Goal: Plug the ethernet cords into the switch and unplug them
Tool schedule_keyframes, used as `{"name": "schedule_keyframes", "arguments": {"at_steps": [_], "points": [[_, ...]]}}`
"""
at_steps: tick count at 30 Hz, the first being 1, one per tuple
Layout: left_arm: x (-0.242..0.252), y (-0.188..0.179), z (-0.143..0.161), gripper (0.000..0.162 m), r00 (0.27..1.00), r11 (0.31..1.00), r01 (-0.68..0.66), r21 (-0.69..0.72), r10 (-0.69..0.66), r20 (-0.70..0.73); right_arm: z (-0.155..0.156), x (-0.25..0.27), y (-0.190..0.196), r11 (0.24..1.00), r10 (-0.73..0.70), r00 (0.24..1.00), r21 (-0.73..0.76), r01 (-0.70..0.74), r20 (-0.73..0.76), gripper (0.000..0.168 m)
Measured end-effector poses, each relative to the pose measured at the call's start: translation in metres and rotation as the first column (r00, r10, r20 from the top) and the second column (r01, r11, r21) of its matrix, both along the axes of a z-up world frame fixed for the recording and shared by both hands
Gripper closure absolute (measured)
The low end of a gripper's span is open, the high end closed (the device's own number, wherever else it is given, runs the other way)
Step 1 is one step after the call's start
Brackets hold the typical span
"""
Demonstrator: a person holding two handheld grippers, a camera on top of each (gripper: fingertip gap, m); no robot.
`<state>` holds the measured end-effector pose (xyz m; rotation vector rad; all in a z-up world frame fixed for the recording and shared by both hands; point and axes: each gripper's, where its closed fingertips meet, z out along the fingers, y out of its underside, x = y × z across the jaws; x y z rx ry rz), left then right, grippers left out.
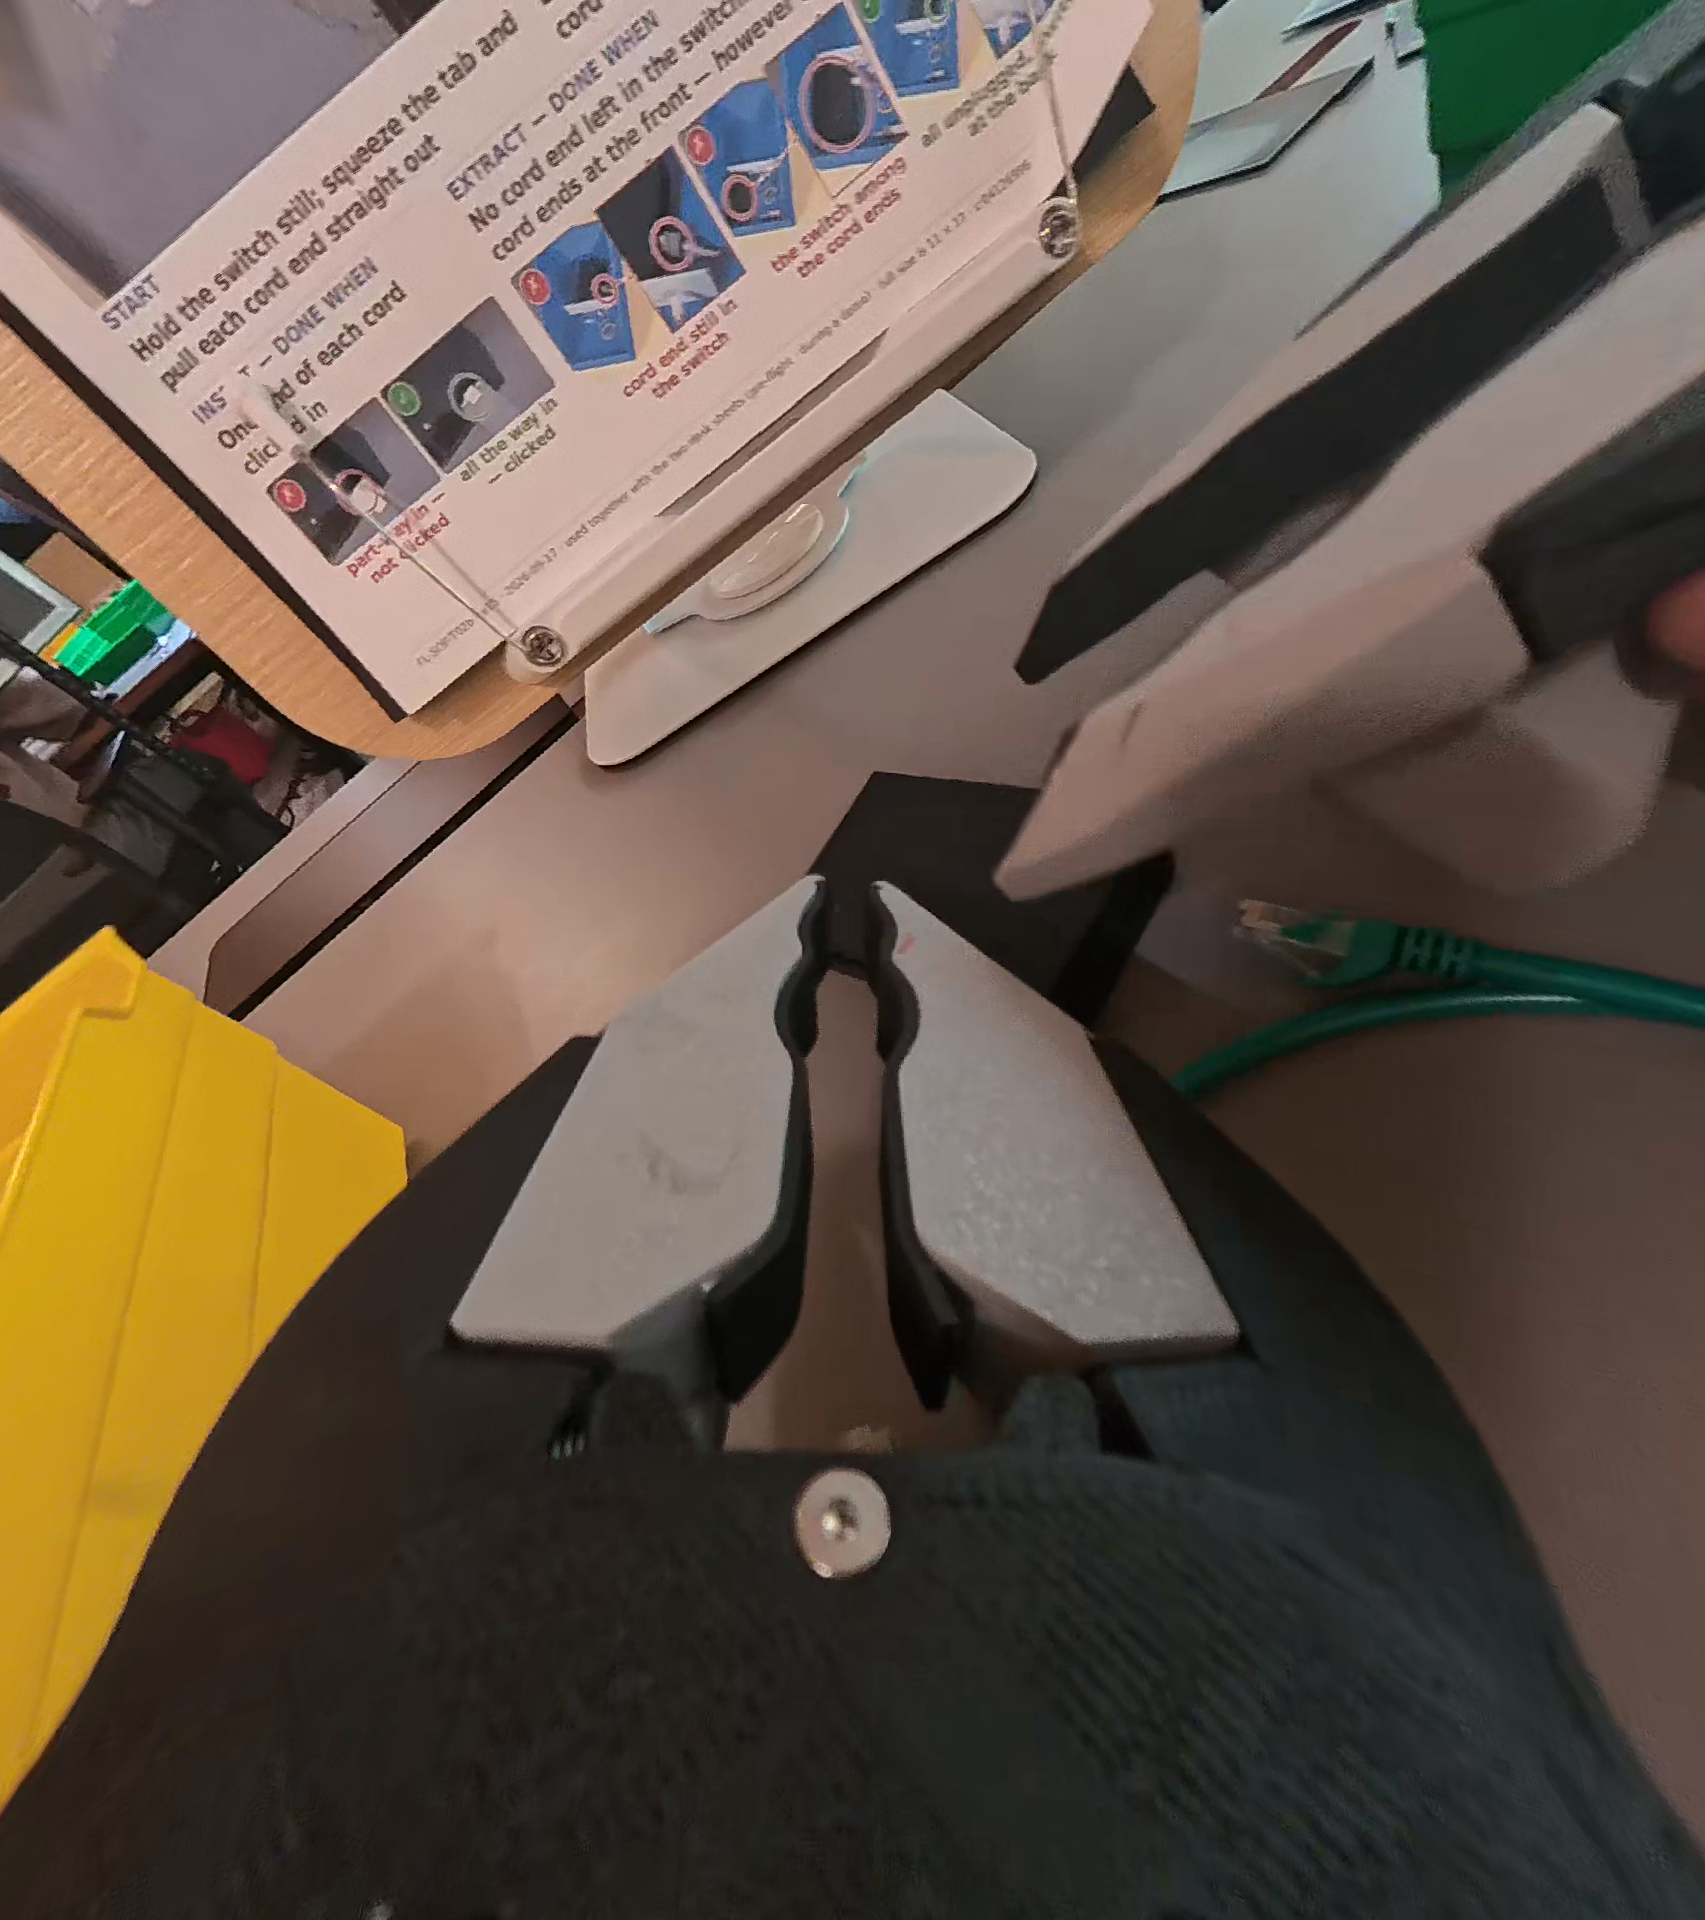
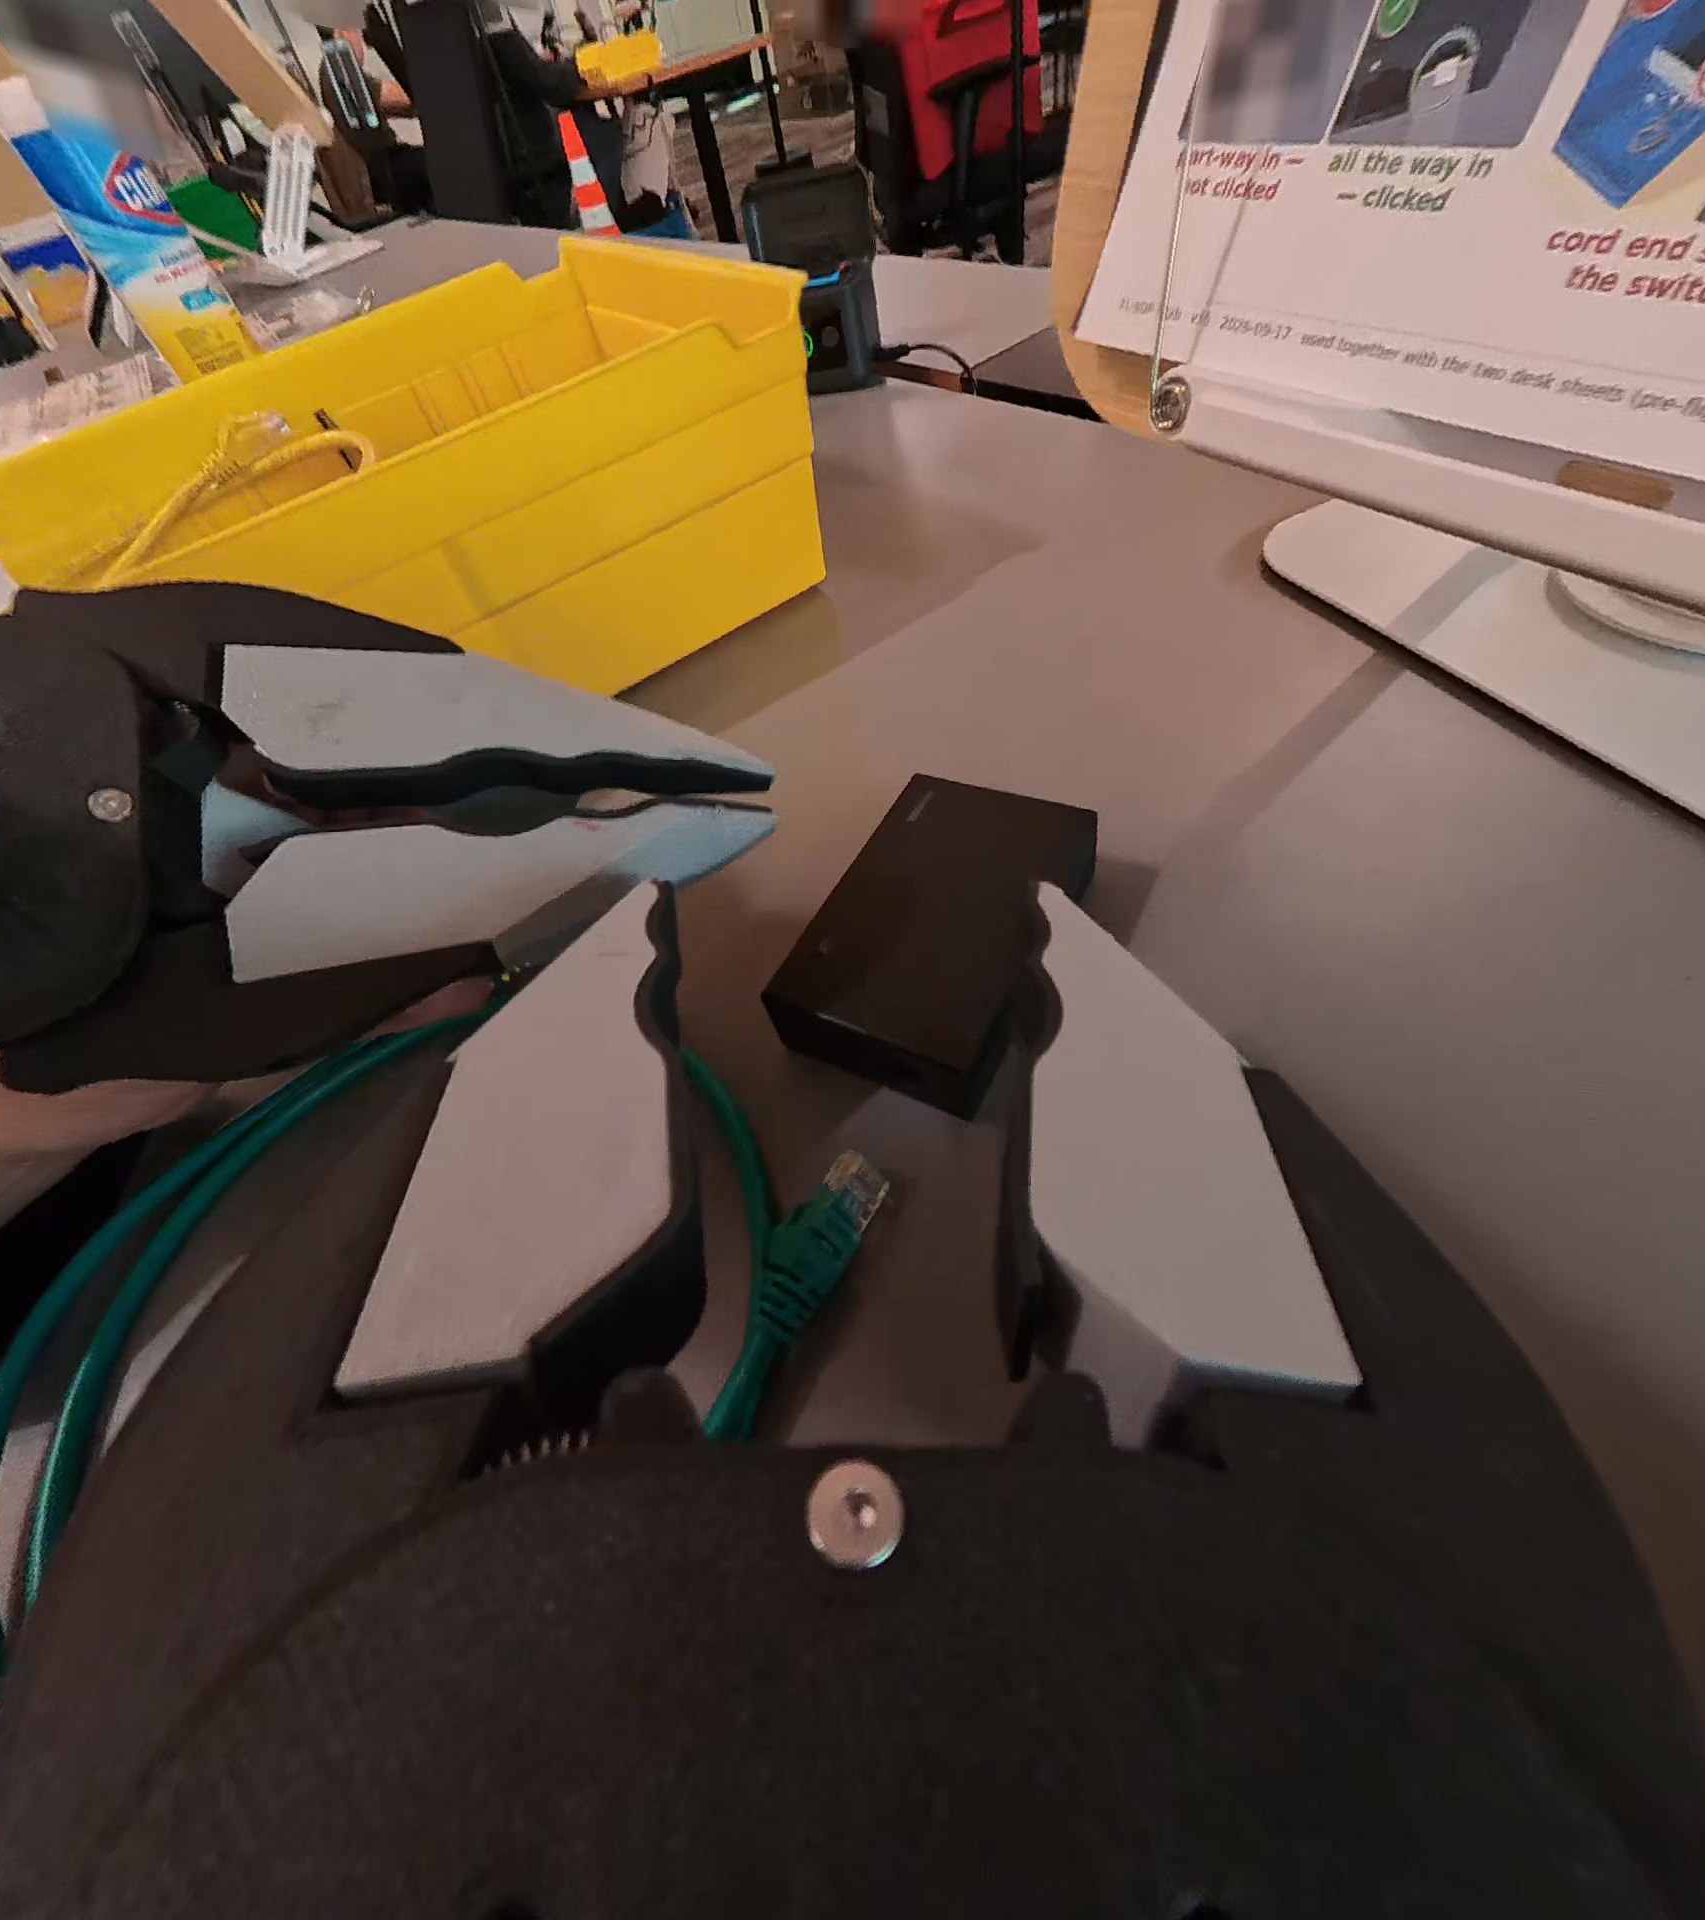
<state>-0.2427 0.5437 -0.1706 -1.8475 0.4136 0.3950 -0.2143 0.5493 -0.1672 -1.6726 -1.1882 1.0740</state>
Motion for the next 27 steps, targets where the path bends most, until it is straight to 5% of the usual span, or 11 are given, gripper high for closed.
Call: {"name": "schedule_keyframes", "arguments": {"at_steps": [9, 14, 16, 26, 27], "points": [[-0.027, -0.001, 0.011, 0.141, 0.969, 0.994, -0.1, 0.036, 0.089, 0.229, -0.03, -0.011, 0.009, 0.99, -0.119, 0.967, 0.098, 0.099, 0.226, 0.085], [-0.029, -0.002, 0.012, 0.14, 0.965, 0.993, -0.111, 0.041, 0.098, 0.245, -0.06, -0.017, 0.019, 0.991, -0.136, 0.906, 0.044, 0.129, 0.401, 0.075], [-0.029, -0.002, 0.012, 0.14, 0.968, 0.993, -0.113, 0.044, 0.1, 0.23, -0.059, -0.021, 0.017, 0.994, -0.106, 0.915, 0.016, 0.108, 0.389, 0.1], [-0.033, -0.005, 0.02, 0.135, 0.954, 0.99, -0.107, 0.088, 0.078, 0.291, -0.017, -0.006, 0.022, 0.982, -0.03, 0.993, -0.181, 0.05, 0.113, 0.11], [-0.032, -0.005, 0.02, 0.135, 0.955, 0.99, -0.106, 0.088, 0.076, 0.288, -0.009, -0.001, 0.024, 0.982, -0.033, 0.997, -0.184, 0.045, 0.066, 0.159]]}}
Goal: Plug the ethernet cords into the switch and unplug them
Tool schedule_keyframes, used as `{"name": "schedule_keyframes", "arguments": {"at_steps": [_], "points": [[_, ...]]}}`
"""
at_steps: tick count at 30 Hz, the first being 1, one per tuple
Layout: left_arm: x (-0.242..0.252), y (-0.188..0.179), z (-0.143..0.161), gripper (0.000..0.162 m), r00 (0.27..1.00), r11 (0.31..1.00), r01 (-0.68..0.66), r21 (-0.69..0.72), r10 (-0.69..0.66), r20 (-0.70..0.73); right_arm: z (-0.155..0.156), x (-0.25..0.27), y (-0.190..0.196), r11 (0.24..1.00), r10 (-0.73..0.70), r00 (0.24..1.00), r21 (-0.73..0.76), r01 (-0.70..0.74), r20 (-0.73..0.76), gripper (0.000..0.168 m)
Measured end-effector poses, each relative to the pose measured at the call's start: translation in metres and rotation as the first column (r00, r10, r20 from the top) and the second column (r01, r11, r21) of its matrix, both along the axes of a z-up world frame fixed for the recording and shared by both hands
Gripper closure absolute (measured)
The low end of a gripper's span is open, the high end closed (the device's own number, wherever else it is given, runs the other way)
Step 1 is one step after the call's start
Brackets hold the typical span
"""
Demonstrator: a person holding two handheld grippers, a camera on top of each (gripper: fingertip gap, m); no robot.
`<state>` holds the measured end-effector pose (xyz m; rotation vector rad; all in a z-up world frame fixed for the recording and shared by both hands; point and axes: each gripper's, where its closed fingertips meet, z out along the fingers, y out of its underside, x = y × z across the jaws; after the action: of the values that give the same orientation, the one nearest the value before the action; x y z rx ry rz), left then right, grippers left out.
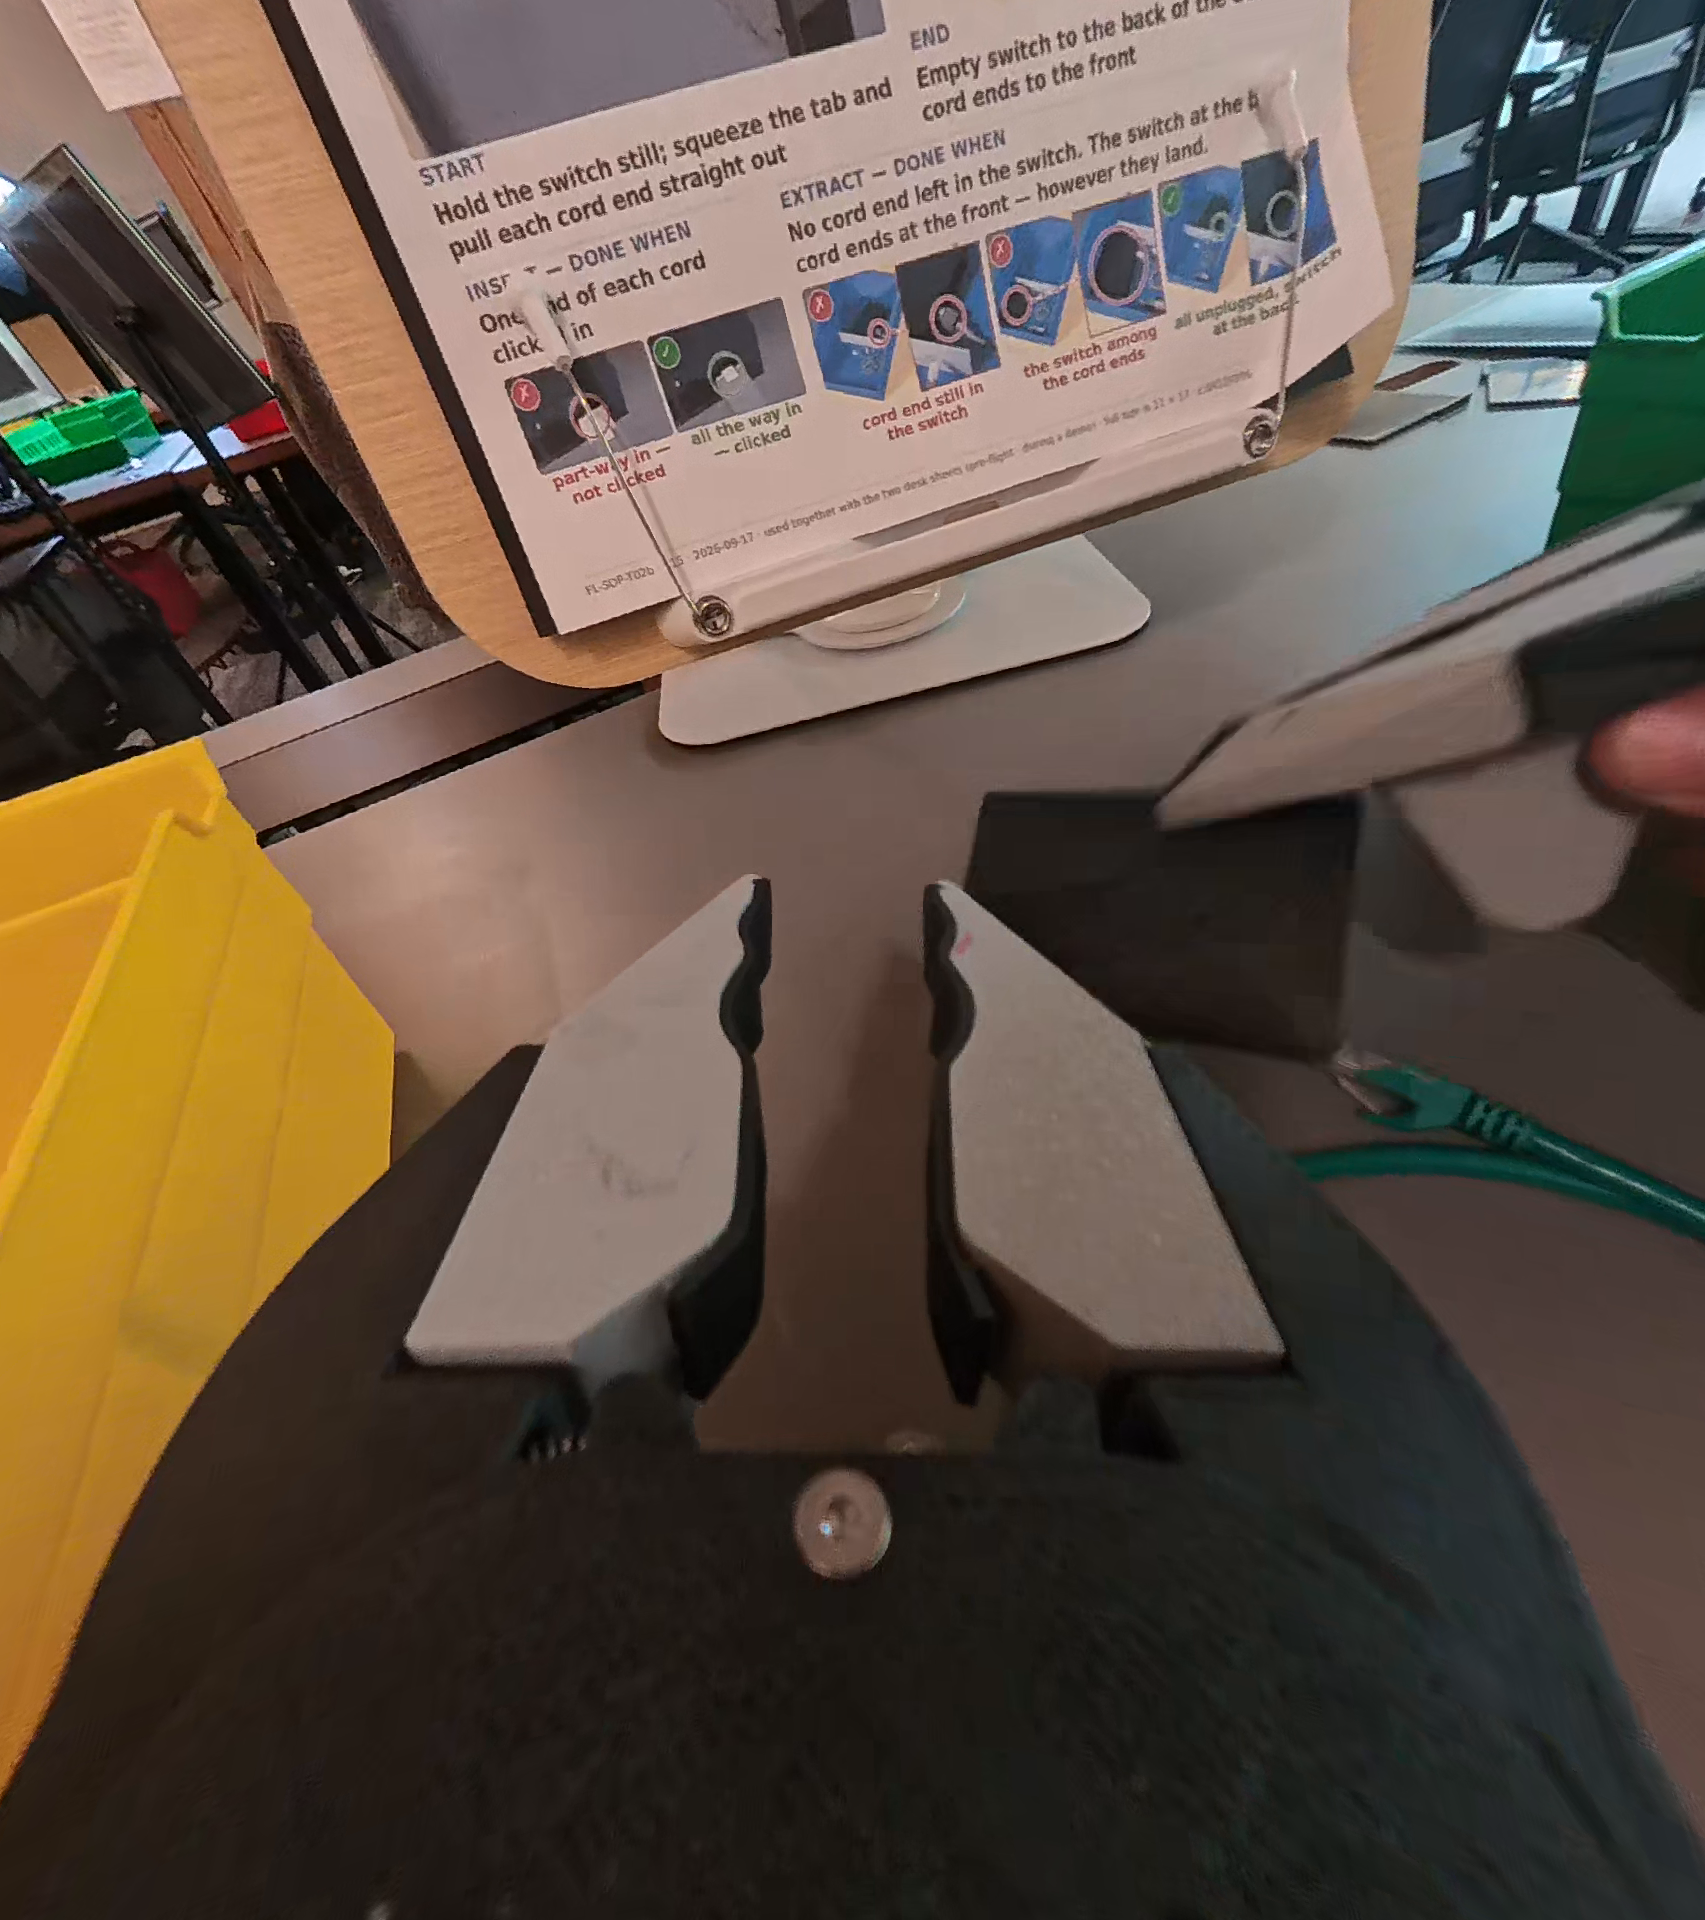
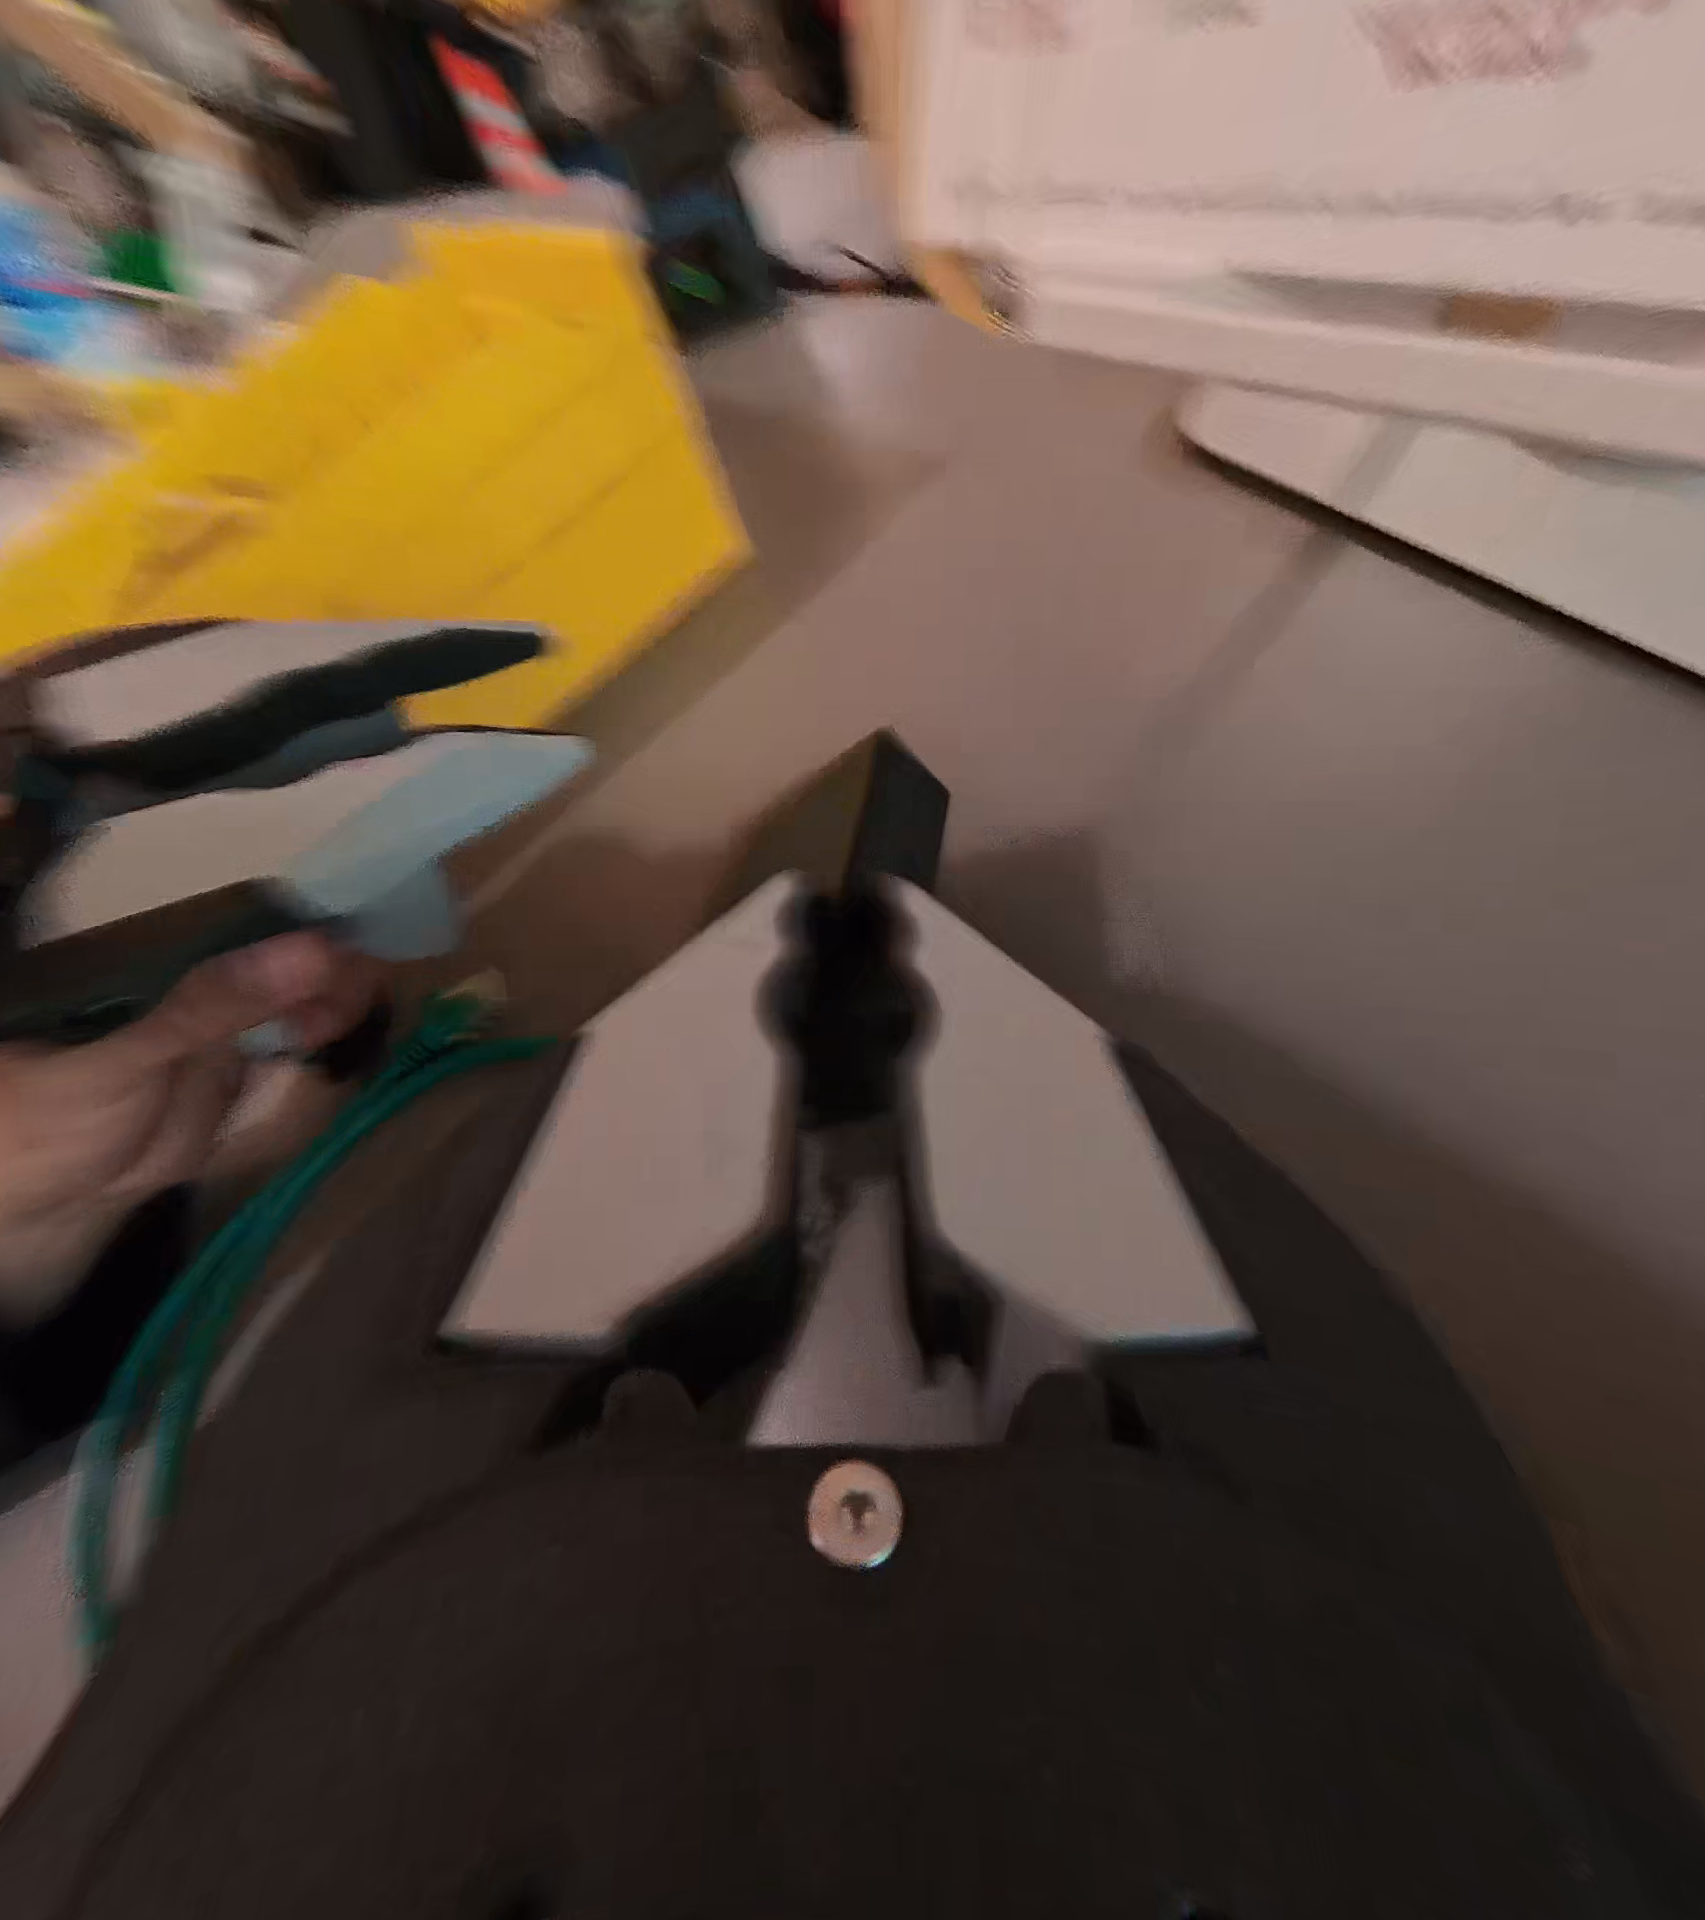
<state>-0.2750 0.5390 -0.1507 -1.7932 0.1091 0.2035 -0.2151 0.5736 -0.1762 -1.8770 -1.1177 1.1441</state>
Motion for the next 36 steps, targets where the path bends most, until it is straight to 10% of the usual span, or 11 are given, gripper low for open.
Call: {"name": "schedule_keyframes", "arguments": {"at_steps": [3, 9, 16, 23, 36], "points": [[0.006, 0.0, 0.002, 0.134, 0.999, 1.0, 0.029, 0.011, -0.029, -0.024, 0.043, 0.011, -0.002, 0.992, -0.004, 0.963, -0.123, -0.03, -0.268, 0.168], [0.013, 0.001, -0.002, 0.135, 0.995, 0.999, 0.048, -0.013, -0.049, -0.085, 0.022, 0.018, 0.008, 0.997, -0.037, 0.99, -0.074, 0.028, -0.134, 0.168], [0.011, 0.001, -0.003, 0.138, 0.992, 0.999, 0.035, -0.017, -0.037, -0.117, 0.005, 0.001, -0.024, 0.994, 0.104, 0.995, -0.041, -0.104, -0.006, 0.102], [0.006, 0.001, -0.002, 0.138, 0.995, 1.0, 0.02, -0.014, -0.021, -0.1, -0.025, 0.002, -0.03, 0.958, 0.07, 0.959, 0.248, -0.141, 0.275, 0.101], [0.011, 0.001, -0.002, 0.136, 0.993, 0.999, 0.043, -0.015, -0.045, -0.11, -0.05, 0.009, -0.039, 0.967, 0.155, 0.917, 0.135, -0.218, 0.368, 0.109]]}}
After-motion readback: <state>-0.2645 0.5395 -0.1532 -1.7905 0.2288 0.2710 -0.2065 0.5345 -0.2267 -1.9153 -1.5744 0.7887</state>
